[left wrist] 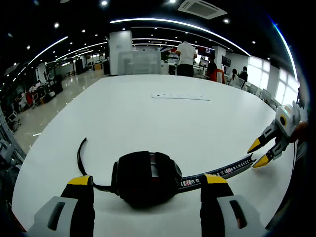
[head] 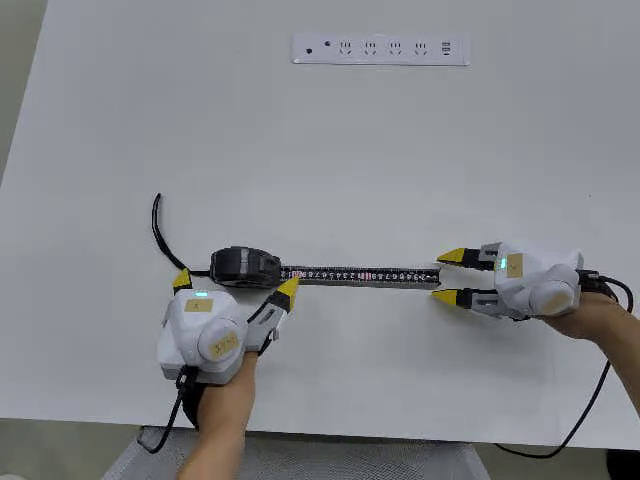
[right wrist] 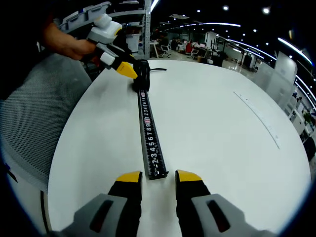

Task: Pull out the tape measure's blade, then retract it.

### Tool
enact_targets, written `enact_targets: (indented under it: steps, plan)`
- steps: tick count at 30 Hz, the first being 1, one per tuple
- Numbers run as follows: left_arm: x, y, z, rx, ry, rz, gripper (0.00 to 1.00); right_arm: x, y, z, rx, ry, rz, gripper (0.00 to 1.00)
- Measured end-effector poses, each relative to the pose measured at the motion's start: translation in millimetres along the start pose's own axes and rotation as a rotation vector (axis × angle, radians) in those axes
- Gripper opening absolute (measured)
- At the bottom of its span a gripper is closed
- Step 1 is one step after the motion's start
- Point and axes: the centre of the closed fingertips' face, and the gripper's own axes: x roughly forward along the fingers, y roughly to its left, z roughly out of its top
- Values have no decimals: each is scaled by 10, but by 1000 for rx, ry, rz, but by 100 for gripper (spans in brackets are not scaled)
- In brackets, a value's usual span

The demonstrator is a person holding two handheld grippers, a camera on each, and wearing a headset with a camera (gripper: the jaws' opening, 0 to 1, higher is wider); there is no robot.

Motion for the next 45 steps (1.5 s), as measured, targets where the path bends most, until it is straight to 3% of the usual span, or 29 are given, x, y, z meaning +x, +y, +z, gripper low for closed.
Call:
enact_targets:
  steps: [2, 8, 28, 39, 45]
  plan:
    - [31, 0, -33, 8, 23, 0, 81, 8, -6, -11, -6, 5, 5, 22]
    - [109, 14, -16, -23, 22, 8, 81, 49, 0, -27, -8, 12, 22, 16]
    - [199, 8, -129, -92, 69, 25, 70, 66, 11, -33, 42, 28, 32, 12]
    - [212, 28, -97, -127, 47, 44, 66, 63, 21, -23, 33, 37, 32, 12]
    - [211, 27, -106, -112, 62, 46, 64, 60, 22, -25, 32, 40, 32, 12]
